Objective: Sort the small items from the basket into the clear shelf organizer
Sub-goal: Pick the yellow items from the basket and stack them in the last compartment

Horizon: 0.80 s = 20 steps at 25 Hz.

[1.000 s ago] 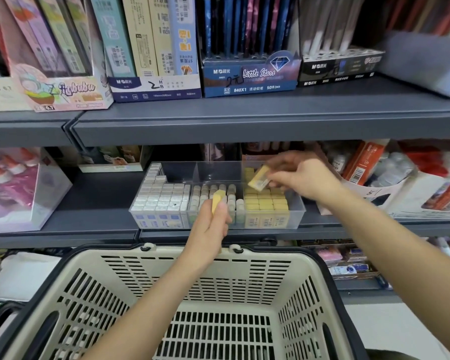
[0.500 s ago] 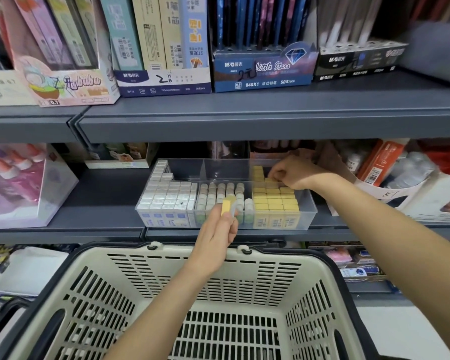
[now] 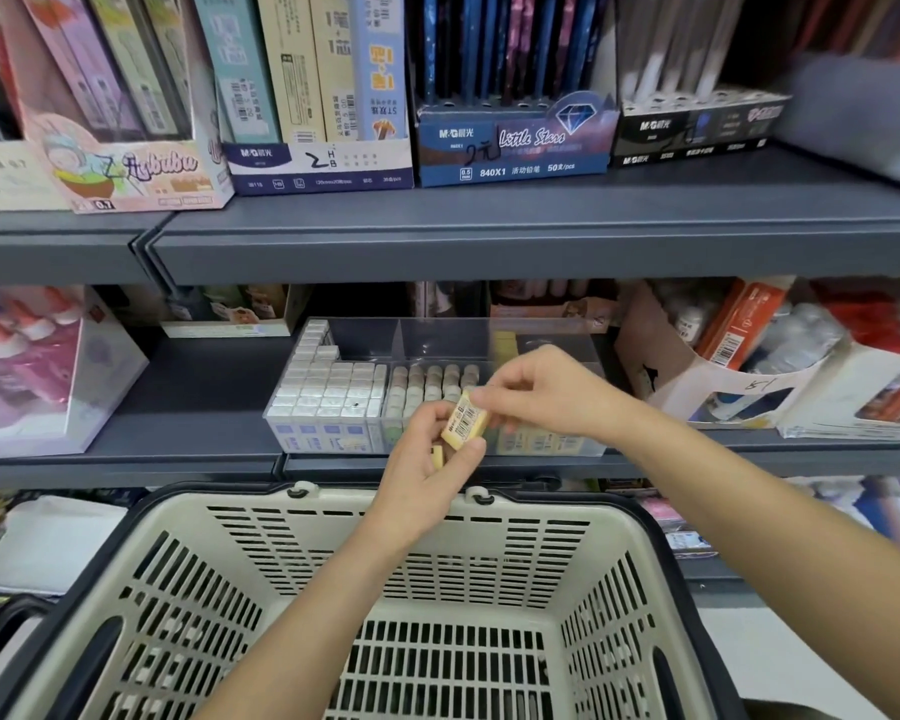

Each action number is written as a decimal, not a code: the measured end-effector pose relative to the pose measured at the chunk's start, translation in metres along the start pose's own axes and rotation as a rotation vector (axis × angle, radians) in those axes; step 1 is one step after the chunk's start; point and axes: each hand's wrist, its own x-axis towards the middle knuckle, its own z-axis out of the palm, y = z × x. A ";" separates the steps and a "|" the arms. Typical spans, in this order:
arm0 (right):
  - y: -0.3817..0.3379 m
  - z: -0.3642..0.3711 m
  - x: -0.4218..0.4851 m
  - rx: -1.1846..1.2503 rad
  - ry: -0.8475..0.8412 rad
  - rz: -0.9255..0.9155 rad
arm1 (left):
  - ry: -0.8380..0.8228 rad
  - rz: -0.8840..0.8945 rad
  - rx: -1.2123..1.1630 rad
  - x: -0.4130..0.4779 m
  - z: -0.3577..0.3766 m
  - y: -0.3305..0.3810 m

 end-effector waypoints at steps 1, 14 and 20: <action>-0.001 0.001 -0.002 0.054 -0.009 0.008 | 0.008 0.010 0.022 0.000 0.000 0.001; 0.040 -0.060 0.029 -0.565 0.353 0.187 | -0.144 -0.042 0.158 -0.016 -0.019 0.005; 0.063 -0.048 0.059 -0.565 0.180 0.209 | -0.016 -0.036 0.063 -0.010 -0.019 -0.001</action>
